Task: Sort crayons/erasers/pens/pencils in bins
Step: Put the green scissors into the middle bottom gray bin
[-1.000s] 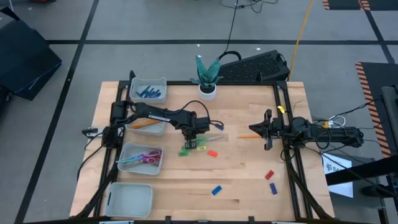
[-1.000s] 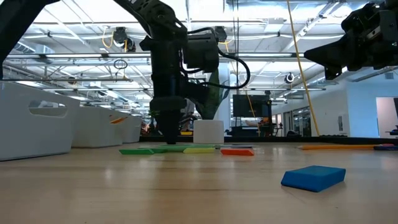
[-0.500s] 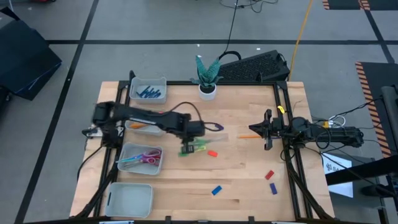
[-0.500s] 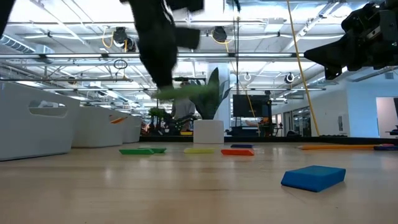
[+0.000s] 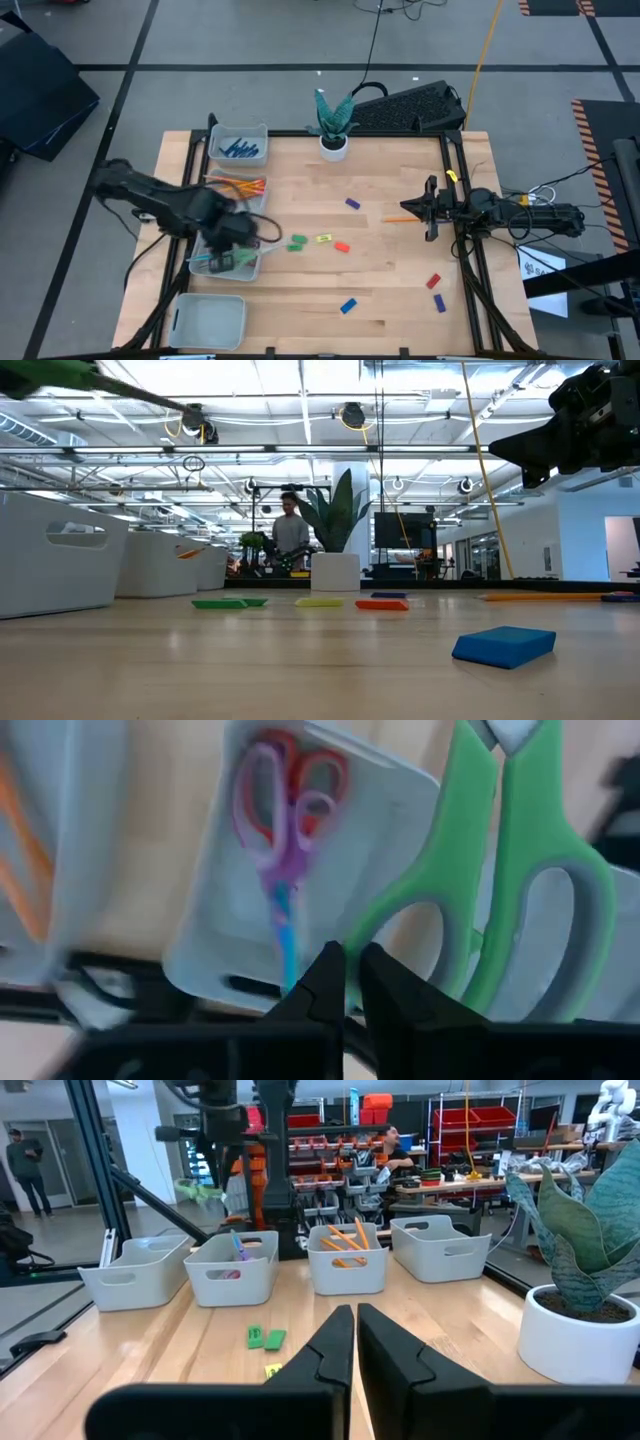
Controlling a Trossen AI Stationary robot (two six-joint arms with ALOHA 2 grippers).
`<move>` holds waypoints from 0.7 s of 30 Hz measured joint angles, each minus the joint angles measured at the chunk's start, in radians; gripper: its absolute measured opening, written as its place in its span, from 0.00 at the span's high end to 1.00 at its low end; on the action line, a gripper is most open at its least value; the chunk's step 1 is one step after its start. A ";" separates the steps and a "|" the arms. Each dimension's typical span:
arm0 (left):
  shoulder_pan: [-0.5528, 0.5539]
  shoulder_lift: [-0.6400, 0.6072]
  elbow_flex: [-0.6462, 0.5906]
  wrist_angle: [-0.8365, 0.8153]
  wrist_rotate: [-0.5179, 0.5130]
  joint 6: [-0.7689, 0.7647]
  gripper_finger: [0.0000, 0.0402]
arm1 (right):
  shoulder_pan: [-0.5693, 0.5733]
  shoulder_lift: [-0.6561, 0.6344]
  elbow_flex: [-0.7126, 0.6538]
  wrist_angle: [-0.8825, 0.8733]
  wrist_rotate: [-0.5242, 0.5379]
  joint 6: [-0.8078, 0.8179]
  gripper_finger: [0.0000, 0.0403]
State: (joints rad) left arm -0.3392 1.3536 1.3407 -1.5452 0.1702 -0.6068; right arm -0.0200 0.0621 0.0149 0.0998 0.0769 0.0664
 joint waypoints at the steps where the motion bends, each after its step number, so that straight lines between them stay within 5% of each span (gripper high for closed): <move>1: -0.020 -0.032 -0.026 -0.003 0.020 -0.046 0.94 | 0.000 0.000 0.000 0.000 0.000 0.000 0.97; 10: -0.158 -0.289 -0.391 -0.023 0.051 -0.245 0.96 | 0.000 0.000 0.000 -0.001 0.000 0.000 0.97; 21: -0.180 -0.331 -0.560 0.102 0.013 -0.173 0.95 | 0.000 0.000 0.000 0.000 0.000 0.000 0.97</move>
State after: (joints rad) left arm -0.5194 1.0222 0.7805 -1.4437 0.1833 -0.7797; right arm -0.0200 0.0616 0.0150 0.0998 0.0769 0.0663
